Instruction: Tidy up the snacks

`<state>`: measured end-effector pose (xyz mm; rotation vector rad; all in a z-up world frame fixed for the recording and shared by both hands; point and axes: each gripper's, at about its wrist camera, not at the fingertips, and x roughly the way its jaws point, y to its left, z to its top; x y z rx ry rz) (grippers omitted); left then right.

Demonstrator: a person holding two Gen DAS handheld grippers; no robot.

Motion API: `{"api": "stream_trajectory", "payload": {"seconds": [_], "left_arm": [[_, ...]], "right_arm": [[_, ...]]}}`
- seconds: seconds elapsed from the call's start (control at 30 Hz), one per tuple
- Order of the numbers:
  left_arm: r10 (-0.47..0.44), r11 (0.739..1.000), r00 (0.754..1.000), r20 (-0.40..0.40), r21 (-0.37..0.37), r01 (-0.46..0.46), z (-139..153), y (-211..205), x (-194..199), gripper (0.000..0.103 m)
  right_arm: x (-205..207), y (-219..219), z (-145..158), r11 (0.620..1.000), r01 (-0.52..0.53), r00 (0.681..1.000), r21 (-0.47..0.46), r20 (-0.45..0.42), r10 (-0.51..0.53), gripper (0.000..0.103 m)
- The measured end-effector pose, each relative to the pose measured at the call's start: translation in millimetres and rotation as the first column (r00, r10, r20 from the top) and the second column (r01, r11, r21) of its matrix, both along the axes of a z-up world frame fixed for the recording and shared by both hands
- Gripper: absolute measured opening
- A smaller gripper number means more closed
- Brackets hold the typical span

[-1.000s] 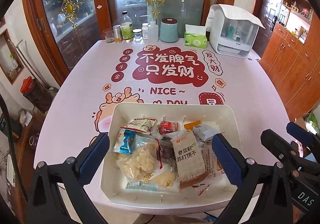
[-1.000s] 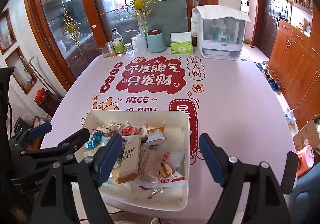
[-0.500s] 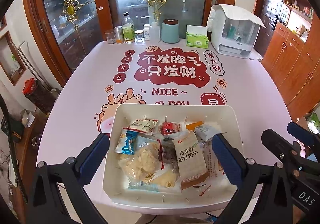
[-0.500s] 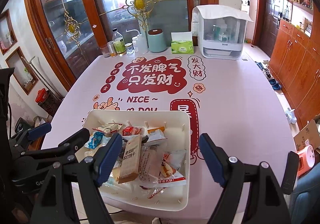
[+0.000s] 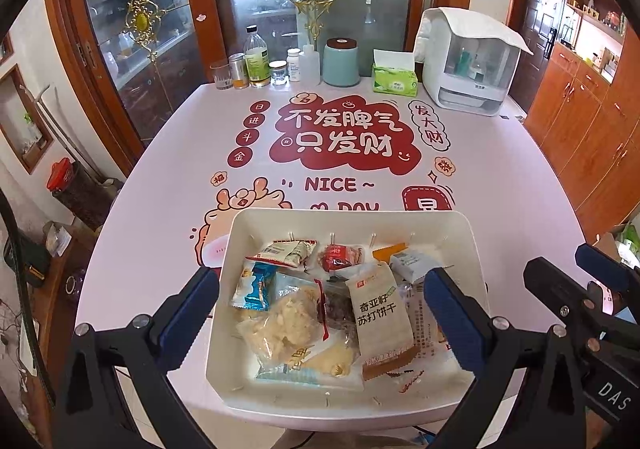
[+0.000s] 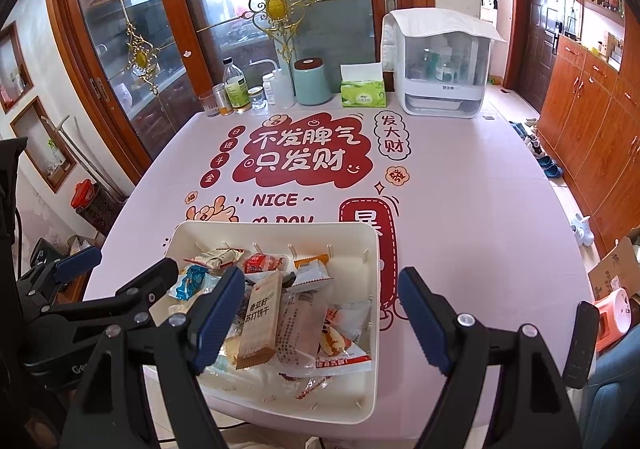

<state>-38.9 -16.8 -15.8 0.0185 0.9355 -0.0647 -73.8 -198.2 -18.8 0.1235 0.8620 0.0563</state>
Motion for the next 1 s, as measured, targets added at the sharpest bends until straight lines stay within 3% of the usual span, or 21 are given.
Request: {"api": "stream_trajectory", "payload": {"seconds": [1.0], "left_arm": [[-0.001,1.0,1.0,-0.003,0.001,0.001,-1.5,3.6,-1.0,0.102]], "right_arm": [[-1.4,1.6,-2.9,1.0,0.0,1.0,0.006,-0.002,0.0,0.08]]}}
